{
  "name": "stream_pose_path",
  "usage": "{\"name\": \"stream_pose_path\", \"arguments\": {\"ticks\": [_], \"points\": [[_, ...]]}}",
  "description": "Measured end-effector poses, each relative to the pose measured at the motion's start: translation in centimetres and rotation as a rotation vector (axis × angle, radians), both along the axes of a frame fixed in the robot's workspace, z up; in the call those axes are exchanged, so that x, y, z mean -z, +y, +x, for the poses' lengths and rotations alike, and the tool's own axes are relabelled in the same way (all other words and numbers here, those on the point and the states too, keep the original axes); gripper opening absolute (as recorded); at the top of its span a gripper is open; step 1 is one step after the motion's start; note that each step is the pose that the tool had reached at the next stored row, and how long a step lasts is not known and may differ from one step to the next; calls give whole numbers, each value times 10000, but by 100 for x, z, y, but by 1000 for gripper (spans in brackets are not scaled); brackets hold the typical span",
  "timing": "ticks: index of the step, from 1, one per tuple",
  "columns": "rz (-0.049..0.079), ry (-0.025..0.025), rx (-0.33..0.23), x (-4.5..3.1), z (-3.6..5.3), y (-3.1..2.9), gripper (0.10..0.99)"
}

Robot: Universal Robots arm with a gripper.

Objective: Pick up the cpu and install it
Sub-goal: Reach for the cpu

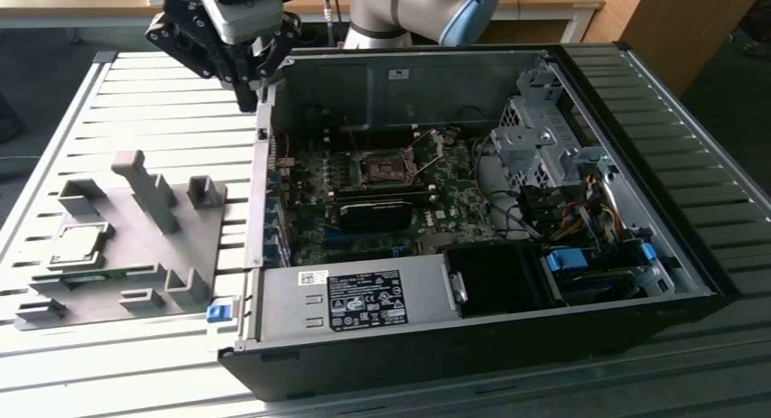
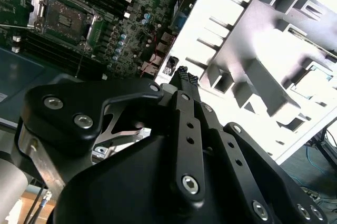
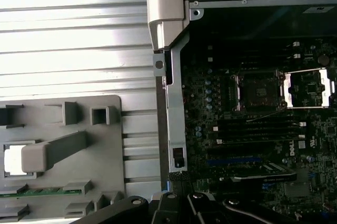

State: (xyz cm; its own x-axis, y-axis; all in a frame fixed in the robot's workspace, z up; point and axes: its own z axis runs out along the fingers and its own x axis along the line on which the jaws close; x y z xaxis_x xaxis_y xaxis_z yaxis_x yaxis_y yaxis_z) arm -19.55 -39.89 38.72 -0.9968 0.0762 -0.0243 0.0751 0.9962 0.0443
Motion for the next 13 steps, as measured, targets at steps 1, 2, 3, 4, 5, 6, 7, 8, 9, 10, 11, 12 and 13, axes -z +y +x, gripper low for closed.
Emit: {"name": "stream_pose_path", "arguments": {"ticks": [1, 2, 3, 4, 5, 6, 7, 8, 9, 10, 11, 12, 13], "points": [[1, 0, 0, 1, -9, 0, 106], [1, 0, -1, 2, -19, 0, 106], [0, 0, 0, 3, -30, 0, 106], [0, 0, 0, 4, -39, 0, 106], [1, 1, 0, 5, -47, 0, 106], [0, 2, 0, 6, -55, 0, 106], [1, 2, 0, 7, -64, 0, 106], [0, 2, 0, 8, -75, 0, 106], [0, 2, 1, 9, -83, 0, 106], [1, 2, 0, 10, -91, 0, 106], [1, 2, 0, 11, -98, 0, 106], [1, 2, 0, 12, -104, 0, 106], [1, 3, 0, 13, -111, 0, 106]]}}
